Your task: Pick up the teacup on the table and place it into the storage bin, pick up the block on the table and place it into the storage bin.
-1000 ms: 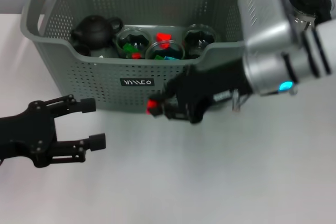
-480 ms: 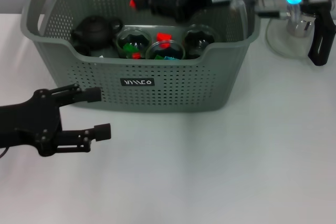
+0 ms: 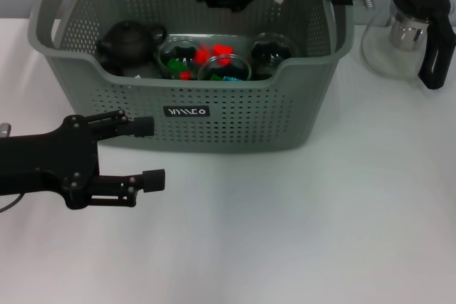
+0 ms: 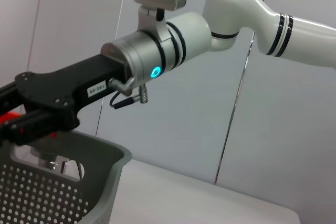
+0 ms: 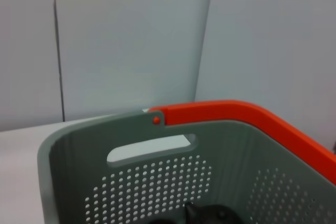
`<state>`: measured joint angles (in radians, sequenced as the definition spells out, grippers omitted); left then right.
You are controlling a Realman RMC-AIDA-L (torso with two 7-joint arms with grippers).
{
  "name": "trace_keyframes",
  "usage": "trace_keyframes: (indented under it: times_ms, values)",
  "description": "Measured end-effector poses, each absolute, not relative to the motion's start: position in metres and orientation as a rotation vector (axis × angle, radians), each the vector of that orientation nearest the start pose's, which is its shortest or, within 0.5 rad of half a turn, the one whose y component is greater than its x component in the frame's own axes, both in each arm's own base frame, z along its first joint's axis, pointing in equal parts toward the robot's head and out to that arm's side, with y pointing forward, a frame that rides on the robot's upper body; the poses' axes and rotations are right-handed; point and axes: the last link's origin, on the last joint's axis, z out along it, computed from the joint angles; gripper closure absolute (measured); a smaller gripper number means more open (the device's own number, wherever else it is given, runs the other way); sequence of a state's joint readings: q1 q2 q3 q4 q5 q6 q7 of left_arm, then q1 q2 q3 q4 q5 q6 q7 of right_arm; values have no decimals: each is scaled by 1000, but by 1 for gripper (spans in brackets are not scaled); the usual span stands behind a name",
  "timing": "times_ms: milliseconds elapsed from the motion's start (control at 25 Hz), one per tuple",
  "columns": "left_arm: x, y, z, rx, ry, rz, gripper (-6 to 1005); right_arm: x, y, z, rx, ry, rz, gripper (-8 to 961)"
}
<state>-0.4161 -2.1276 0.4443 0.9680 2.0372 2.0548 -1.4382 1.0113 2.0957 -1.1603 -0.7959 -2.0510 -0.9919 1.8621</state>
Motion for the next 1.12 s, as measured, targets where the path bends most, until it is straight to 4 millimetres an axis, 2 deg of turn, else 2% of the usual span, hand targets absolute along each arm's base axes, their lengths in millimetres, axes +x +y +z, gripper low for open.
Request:
trace_keyframes:
  times_ms: [240,440,560,680,800,1120]
  values:
    - [-255,266,62,-2790,-482,-946,116,55,455,-35,-2676,250,368,578]
    - [-255,266,62,-2786,-481,-950,116,55,437,-20,-2720,210,524,325]
    - [-255,266,63,-2772,-477,-969,116,61,419,-7,-2740,164,660,266]
    - [-257,265,65,-2754,-482,-981,116,80,401,2,-2761,131,755,206]
    - [-260,263,66,-2733,-498,-988,116,107,380,3,-2787,66,811,207]
    - [-266,257,55,-2727,-486,-981,116,188,331,-23,-2855,67,822,210]
